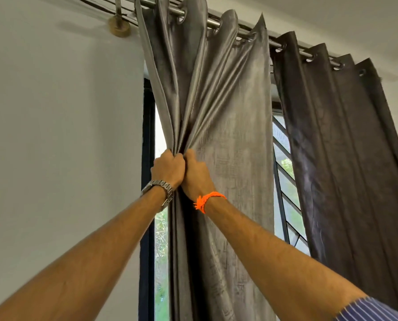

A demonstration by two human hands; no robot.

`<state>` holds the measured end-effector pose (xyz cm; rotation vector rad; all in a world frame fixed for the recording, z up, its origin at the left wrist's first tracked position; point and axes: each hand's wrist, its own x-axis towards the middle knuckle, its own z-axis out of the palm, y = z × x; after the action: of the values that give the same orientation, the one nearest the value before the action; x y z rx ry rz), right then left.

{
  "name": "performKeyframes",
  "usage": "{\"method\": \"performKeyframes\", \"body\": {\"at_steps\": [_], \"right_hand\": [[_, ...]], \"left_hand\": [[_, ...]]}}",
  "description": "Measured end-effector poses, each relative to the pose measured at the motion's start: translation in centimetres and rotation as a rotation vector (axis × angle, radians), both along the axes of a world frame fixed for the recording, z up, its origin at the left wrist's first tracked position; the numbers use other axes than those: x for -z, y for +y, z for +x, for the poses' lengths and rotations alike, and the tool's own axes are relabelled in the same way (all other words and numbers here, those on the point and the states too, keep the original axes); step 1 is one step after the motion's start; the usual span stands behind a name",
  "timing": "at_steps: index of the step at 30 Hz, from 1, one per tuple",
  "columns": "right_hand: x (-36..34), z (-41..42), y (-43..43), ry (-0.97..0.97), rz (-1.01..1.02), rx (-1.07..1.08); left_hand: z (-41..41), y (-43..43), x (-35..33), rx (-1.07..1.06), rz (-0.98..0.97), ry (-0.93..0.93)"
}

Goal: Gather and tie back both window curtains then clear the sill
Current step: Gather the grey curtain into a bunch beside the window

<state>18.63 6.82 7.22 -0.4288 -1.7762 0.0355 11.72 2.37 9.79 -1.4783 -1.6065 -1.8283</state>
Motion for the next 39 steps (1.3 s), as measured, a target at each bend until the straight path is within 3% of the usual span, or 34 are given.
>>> {"method": "performKeyframes", "body": {"at_steps": [6, 14, 23, 31, 39], "right_hand": [[0.2, -3.7, -1.3, -0.002, 0.017, -0.032], [1.7, -5.4, -0.6, 0.023, -0.013, -0.010], [2.7, -2.4, 0.7, -0.030, 0.000, 0.018], [5.0, 1.4, 2.9, 0.095, 0.005, 0.028], [5.6, 7.2, 7.2, 0.229, -0.021, 0.228]], "left_hand": [[-3.1, -1.7, -1.0, 0.055, -0.010, -0.107], [-3.3, -1.8, -2.5, -0.135, -0.164, 0.125], [-1.8, -0.3, -2.9, -0.319, -0.174, 0.379], [-2.4, 2.0, -1.1, -0.291, -0.029, 0.267], [-0.6, 4.3, -1.0, -0.355, -0.061, 0.367]]}}
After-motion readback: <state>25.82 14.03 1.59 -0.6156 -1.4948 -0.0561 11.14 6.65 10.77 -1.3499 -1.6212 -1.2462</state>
